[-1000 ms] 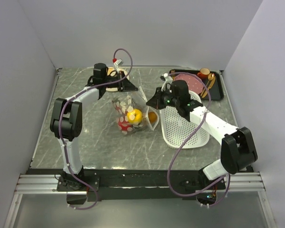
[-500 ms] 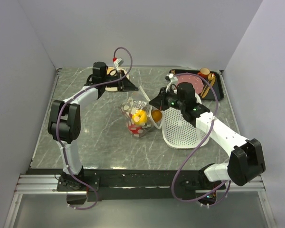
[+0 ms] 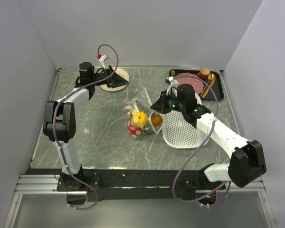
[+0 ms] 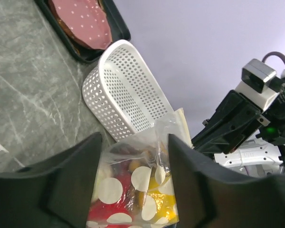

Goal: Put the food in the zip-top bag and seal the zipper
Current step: Zip the zipper food storage bag at the center of the board.

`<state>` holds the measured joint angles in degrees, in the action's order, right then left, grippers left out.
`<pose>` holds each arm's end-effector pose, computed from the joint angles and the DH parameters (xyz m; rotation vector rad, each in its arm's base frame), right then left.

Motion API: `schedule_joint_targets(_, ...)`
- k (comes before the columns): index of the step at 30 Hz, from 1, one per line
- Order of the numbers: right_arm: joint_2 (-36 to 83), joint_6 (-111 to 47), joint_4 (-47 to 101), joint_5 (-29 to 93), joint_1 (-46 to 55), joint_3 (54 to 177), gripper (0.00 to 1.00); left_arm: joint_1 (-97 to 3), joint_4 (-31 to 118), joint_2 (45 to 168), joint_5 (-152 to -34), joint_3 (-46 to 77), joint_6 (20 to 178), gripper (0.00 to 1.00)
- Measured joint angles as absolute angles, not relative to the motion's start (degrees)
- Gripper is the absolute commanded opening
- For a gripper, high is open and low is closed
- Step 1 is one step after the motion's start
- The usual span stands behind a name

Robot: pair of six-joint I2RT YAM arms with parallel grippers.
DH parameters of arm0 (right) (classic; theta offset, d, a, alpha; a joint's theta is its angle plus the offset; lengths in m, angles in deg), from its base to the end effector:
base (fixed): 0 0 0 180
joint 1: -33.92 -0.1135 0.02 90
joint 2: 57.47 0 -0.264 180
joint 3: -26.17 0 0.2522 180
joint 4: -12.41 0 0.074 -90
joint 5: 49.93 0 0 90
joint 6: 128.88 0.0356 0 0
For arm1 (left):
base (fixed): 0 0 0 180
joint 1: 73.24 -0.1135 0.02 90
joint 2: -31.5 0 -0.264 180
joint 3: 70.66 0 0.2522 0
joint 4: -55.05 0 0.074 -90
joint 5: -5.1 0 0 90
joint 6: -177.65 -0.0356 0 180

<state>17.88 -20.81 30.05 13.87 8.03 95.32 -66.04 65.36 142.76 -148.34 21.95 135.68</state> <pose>0.2638 0.1455 0.2989 -0.4485 2.0179 0.9393 0.4362 -0.0872 0.2658 0.2581 1.9115 -1.6133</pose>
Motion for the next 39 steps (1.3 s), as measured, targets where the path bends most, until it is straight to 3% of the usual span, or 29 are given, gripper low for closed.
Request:
schedule_joint_targets(4, 18.4, -20.9, 30.9, 13.4, 8.0, 95.9, 0.0, -65.1, 71.6, 143.2, -150.2, 20.6, 139.0, 0.73)
schedule_joint_targets(10, 18.9, -21.1, 31.4, 12.8, 8.0, 96.8, 0.0, -60.1, 79.6, 146.1, -154.7, 21.8, 142.6, 0.74)
schedule_joint_targets(20, 19.0, -21.1, 31.9, 12.5, 8.0, 97.7, 0.0, -55.9, 63.7, 147.5, -155.8, 25.3, 127.5, 0.71)
schedule_joint_targets(24, 19.7, -21.3, 32.3, 12.5, 8.0, 99.1, 0.0, -55.0, 60.6, 147.5, -155.8, 25.3, 124.5, 0.58)
schedule_joint_targets(26, 20.1, -21.4, 32.3, 12.6, 8.0, 99.3, 0.0, -54.2, 60.3, 147.5, -155.9, 24.7, 124.1, 0.37)
schedule_joint_targets(27, 20.2, -21.4, 32.4, 12.6, 8.0, 99.3, 0.0, -53.9, 60.2, 147.5, -156.0, 24.6, 124.1, 0.09)
schedule_joint_targets(28, 20.4, -21.4, 32.4, 12.6, 8.0, 99.3, 0.0, -53.6, 60.0, 147.5, -155.9, 24.3, 123.9, 0.01)
schedule_joint_targets(39, 20.9, -21.7, 34.1, 14.2, 8.1, 99.5, 0.0, -53.3, 63.2, 145.9, -151.1, 21.6, 129.7, 0.01)
